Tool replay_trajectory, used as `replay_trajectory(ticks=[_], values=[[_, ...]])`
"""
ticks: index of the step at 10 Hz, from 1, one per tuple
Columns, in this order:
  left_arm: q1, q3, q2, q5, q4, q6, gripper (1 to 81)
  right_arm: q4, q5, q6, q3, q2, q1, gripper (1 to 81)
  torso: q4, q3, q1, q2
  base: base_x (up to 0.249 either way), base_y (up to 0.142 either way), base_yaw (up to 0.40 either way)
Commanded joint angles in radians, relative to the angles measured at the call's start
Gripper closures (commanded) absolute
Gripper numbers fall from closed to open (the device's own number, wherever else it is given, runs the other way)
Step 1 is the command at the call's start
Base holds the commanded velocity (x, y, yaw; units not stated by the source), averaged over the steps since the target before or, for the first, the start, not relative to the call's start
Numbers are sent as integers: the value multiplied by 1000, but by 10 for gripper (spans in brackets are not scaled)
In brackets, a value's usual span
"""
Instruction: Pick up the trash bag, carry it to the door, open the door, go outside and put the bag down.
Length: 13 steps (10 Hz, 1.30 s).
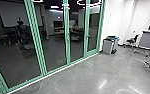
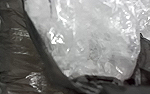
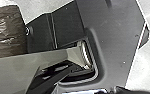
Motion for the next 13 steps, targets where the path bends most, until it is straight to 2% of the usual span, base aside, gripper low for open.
replay_trajectory(ticks=[1,13], values=[[-64,0,-7,61,3,7,811,-4,-64,-4,9,4,41,10,0,0,0,0,133,-64,0],[-64,0,-7,58,5,7,811,-4,-64,-4,4,6,43,10,0,0,0,0,133,-67,0]])
